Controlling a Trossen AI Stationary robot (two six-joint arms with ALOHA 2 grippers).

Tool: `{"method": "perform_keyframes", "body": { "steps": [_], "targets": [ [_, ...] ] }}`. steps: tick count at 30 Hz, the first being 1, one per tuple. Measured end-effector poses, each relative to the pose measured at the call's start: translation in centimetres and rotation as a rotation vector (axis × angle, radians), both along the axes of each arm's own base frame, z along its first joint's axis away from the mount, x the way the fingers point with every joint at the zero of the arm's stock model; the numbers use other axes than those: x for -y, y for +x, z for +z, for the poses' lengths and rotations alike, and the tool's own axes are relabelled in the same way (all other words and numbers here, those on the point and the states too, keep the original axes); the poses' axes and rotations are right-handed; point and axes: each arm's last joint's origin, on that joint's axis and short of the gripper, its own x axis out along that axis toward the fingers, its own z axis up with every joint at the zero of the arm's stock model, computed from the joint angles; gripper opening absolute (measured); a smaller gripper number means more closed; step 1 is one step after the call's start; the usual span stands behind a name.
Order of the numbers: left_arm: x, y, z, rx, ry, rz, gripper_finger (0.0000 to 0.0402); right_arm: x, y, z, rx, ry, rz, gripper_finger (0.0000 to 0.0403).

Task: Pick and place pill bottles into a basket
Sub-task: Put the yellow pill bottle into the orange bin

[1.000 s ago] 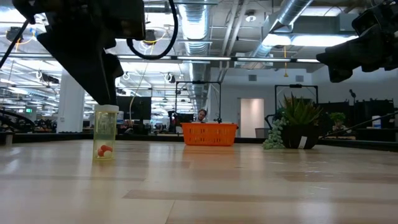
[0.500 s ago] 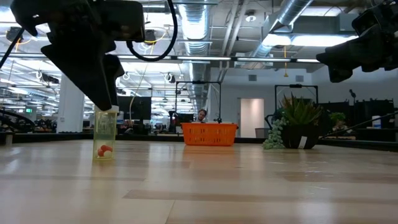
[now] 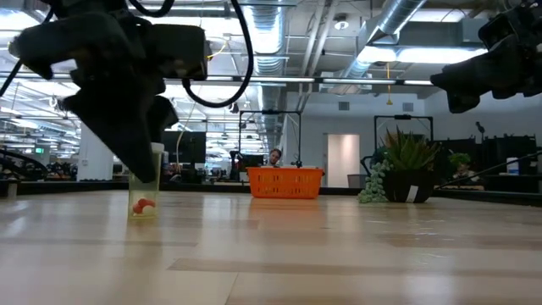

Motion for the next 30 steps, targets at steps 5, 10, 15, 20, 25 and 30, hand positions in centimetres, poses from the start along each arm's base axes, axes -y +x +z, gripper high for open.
{"method": "perform_keyframes", "body": {
  "steps": [5,10,15,20,25,30],
  "targets": [
    [-0.1,0.1,0.0,0.003,0.011,0.002,0.0158,0.0,0.0,0.0,-0.001,0.0,-0.001,0.0121],
    [-0.5,0.2,0.0,0.018,0.054,0.021,0.0134,0.0,0.0,0.0,-0.002,-0.001,-0.001,0.0121],
    [-2.4,1.1,0.2,0.066,0.12,0.088,0.0106,0.0,0.0,0.0,-0.002,0.0,-0.001,0.0121],
    [-4.9,2.3,0.5,0.118,0.159,0.15,0.0089,0.0,0.0,0.0,-0.002,0.0,-0.001,0.0121],
    [-7.1,3.3,0.9,0.19,0.219,0.215,0.0098,0.0,0.0,0.0,-0.002,0.0,-0.001,0.0121],
    [-8.9,4.0,1.3,0.243,0.249,0.251,0.0095,0.0,0.0,0.0,-0.002,0.0,0.0,0.0121]
  ]
}}
